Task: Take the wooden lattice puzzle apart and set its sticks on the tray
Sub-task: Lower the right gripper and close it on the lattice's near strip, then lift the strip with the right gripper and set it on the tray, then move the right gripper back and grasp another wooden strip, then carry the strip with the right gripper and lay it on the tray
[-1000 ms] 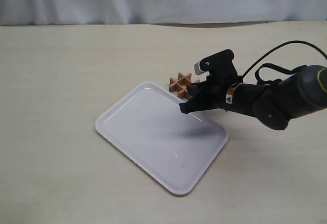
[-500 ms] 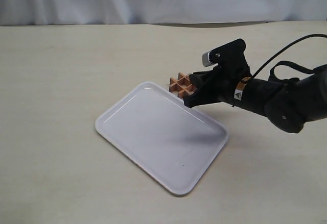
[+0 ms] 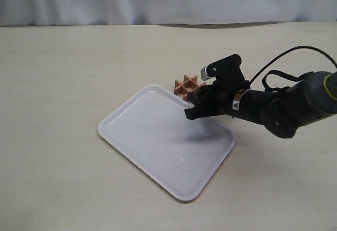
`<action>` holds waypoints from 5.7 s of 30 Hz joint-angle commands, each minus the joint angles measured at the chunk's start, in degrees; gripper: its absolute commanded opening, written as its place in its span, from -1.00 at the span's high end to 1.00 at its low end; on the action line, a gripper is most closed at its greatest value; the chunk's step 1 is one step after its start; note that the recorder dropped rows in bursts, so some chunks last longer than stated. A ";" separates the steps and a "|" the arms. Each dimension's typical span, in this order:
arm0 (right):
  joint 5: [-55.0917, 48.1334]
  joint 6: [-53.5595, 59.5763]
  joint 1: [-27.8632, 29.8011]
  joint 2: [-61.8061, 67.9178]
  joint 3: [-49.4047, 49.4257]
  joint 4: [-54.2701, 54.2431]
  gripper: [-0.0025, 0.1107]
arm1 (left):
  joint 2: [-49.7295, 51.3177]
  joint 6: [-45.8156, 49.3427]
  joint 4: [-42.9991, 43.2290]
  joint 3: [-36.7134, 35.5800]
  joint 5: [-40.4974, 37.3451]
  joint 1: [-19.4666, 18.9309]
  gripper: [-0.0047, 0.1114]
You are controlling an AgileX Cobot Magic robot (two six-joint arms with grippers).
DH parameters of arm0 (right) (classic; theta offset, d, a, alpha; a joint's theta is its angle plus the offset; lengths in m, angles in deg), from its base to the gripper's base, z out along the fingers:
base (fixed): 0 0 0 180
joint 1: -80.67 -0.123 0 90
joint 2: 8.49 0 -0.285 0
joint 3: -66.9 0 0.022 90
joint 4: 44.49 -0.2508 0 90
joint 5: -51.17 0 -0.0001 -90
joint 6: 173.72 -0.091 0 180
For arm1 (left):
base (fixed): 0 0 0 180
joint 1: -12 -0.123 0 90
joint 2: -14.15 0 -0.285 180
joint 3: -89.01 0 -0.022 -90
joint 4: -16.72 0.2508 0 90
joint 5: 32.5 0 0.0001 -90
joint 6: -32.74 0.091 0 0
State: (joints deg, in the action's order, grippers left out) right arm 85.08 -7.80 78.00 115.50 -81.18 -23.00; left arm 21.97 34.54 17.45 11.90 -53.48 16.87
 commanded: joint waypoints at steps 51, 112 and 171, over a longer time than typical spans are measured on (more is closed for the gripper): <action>16.61 -7.11 -0.10 -2.83 2.59 23.89 0.87 | -0.04 -0.13 0.14 -0.11 0.77 0.51 0.92; 6.48 2.81 4.11 6.00 -1.33 -2.02 0.50 | -0.04 -0.13 0.14 -0.11 0.77 0.51 0.92; 20.25 -5.01 3.83 1.66 2.88 45.22 0.87 | -0.04 -0.13 0.14 -0.11 0.77 0.51 0.92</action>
State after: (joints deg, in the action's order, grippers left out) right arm 105.22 -11.36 81.74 116.50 -77.32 19.59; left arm 21.97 34.54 17.45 11.90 -53.48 16.87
